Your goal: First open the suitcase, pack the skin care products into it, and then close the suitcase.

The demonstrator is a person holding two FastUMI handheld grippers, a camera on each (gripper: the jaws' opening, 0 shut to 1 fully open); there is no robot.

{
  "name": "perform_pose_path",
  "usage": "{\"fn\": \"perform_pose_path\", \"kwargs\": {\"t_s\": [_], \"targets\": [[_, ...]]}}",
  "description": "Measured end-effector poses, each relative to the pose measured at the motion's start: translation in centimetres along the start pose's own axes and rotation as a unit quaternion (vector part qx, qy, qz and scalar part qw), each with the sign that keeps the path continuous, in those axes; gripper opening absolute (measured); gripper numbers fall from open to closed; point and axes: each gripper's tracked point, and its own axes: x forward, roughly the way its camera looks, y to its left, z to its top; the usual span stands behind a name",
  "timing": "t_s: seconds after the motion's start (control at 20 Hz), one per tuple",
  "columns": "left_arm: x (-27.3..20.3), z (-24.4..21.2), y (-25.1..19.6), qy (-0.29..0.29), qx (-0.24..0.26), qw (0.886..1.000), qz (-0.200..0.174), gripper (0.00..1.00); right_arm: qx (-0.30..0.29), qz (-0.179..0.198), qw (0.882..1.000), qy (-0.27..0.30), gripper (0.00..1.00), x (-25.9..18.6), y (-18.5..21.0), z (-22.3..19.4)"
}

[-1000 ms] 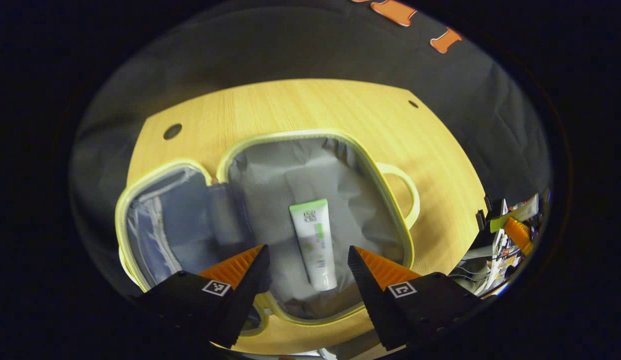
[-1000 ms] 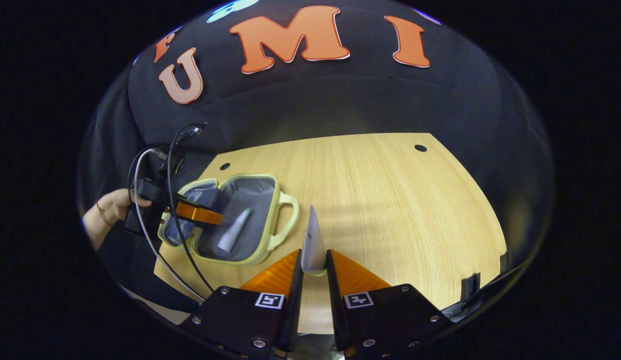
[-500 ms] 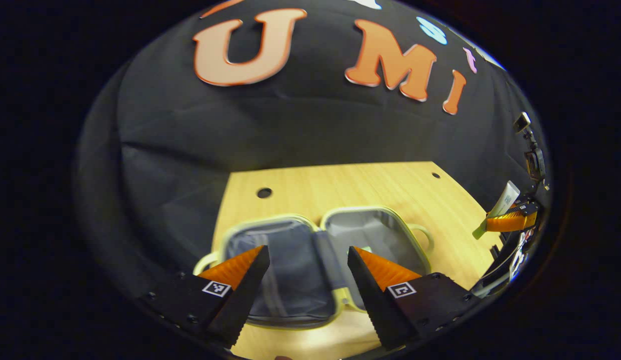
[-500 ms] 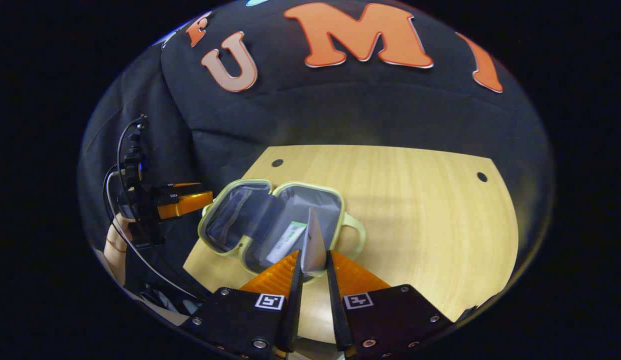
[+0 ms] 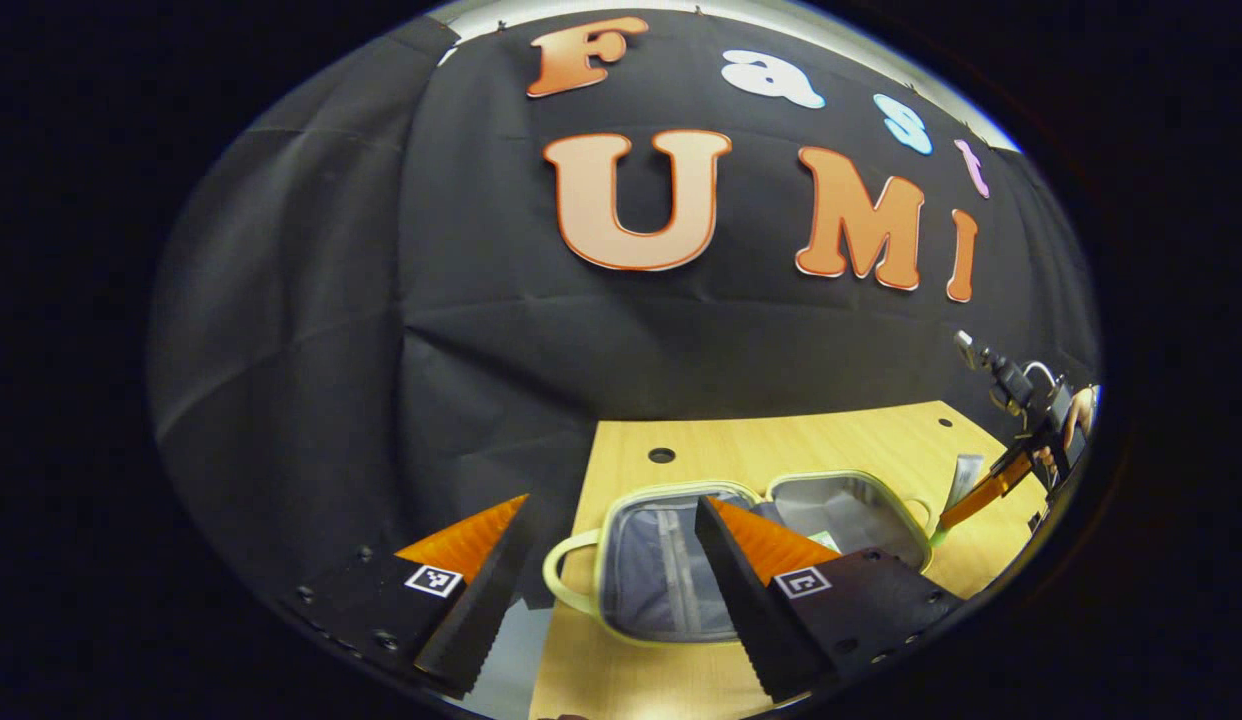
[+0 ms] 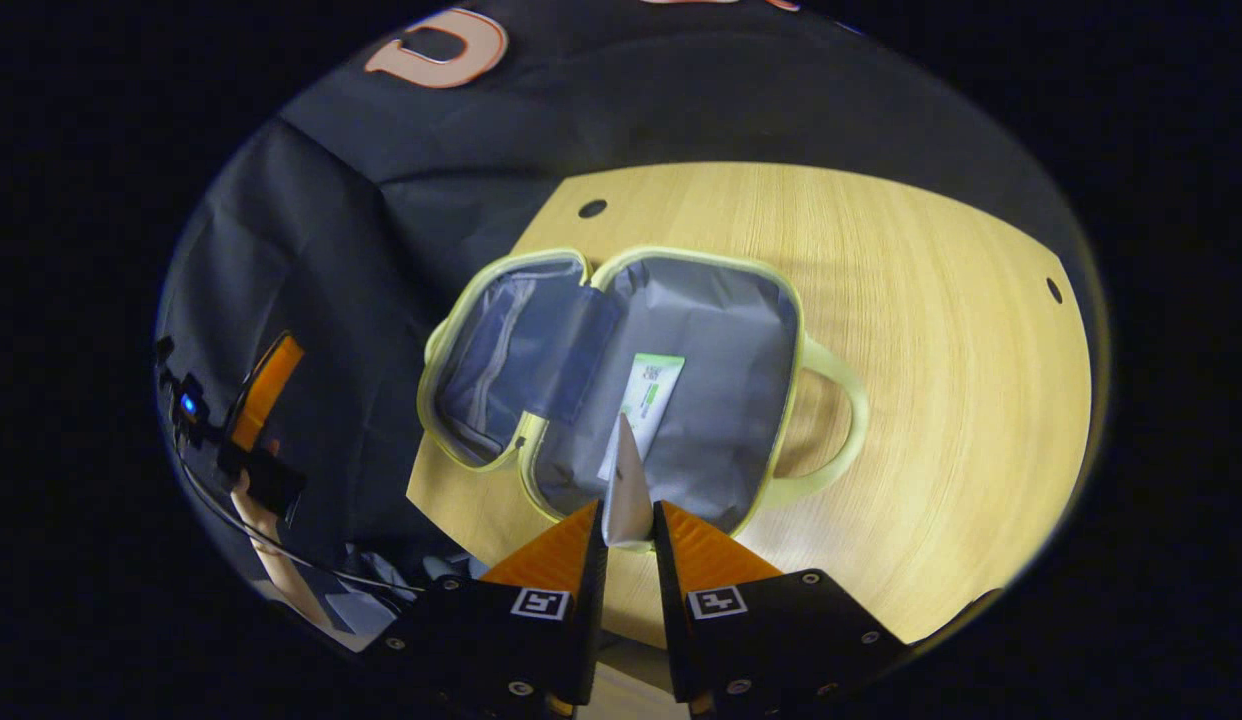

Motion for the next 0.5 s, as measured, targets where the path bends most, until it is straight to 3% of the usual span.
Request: {"fn": "perform_pose_path", "kwargs": {"t_s": [0.1, 0.15, 0.2, 0.35, 0.4, 0.45, 0.5], "targets": [[-0.1, 0.1, 0.3, -0.002, -0.007, 1.000, 0.008, 0.97, 0.018, -0.009, 1.000, 0.021, 0.30, 2.0, -0.3, 0.0], [-0.4, 0.1, 0.5, -0.001, -0.009, 1.000, 0.012, 0.97, 0.026, -0.009, 0.999, 0.027, 0.24, 3.1, -0.4, 0.0], [-0.5, 0.2, 0.5, 0.003, -0.011, 1.000, 0.016, 0.97, 0.036, -0.008, 0.999, 0.030, 0.30, 3.8, -0.4, 0.2], [-1.1, -0.2, 1.0, 0.014, -0.018, 0.999, 0.028, 0.97, 0.049, -0.014, 0.998, 0.046, 0.33, 5.4, -0.9, 0.1], [-1.3, -0.3, 1.0, 0.017, -0.020, 0.999, 0.030, 0.97, 0.049, -0.019, 0.998, 0.047, 0.25, 5.6, -1.1, 0.3], [-1.2, -0.6, 1.0, 0.018, -0.023, 0.999, 0.030, 0.97, 0.050, -0.018, 0.998, 0.044, 0.53, 5.4, -1.0, 0.1], [-1.1, -0.7, 1.0, 0.019, -0.026, 0.999, 0.029, 0.97, 0.048, -0.018, 0.998, 0.035, 0.62, 5.4, -1.0, 0.5]]}}
